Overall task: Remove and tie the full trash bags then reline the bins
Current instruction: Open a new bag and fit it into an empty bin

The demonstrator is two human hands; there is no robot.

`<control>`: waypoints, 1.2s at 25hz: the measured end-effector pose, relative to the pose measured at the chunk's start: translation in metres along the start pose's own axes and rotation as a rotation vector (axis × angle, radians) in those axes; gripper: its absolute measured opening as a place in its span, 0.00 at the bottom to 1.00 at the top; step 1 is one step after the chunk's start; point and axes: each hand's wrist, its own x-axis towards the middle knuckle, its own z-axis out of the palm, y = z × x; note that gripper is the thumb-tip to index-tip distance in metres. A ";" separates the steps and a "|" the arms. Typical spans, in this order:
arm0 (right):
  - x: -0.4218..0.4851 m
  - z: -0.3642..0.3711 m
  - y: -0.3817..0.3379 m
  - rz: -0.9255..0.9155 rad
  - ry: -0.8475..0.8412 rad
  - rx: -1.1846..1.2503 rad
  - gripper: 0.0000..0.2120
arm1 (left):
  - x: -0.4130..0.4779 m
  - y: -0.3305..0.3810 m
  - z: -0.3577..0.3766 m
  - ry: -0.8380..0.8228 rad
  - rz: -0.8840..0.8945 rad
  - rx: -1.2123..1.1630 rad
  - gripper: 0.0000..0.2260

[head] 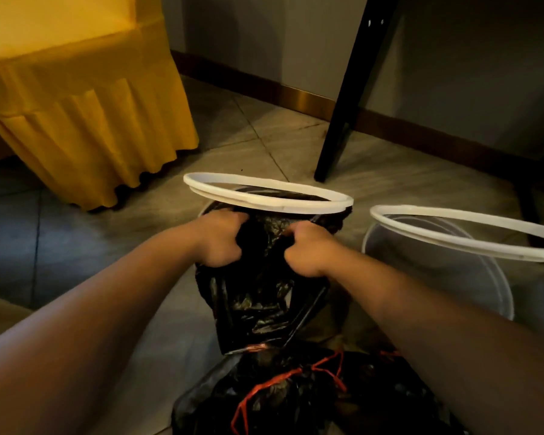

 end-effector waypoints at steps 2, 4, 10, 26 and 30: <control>0.023 0.012 -0.015 -0.057 -0.083 -0.212 0.10 | 0.015 0.007 0.014 -0.123 -0.046 0.115 0.22; 0.046 0.029 -0.023 -0.121 -0.189 -0.347 0.08 | 0.027 0.010 0.027 -0.208 -0.084 0.244 0.18; 0.078 0.050 -0.023 -0.070 -0.477 -0.766 0.17 | 0.062 0.004 0.056 -0.411 -0.160 0.312 0.19; 0.052 0.006 -0.025 -0.078 -0.084 -0.464 0.12 | 0.095 0.011 0.071 -0.342 -0.304 0.122 0.19; 0.042 0.002 -0.026 -0.073 -0.133 -0.077 0.33 | 0.088 0.008 0.051 -0.277 -0.277 0.080 0.24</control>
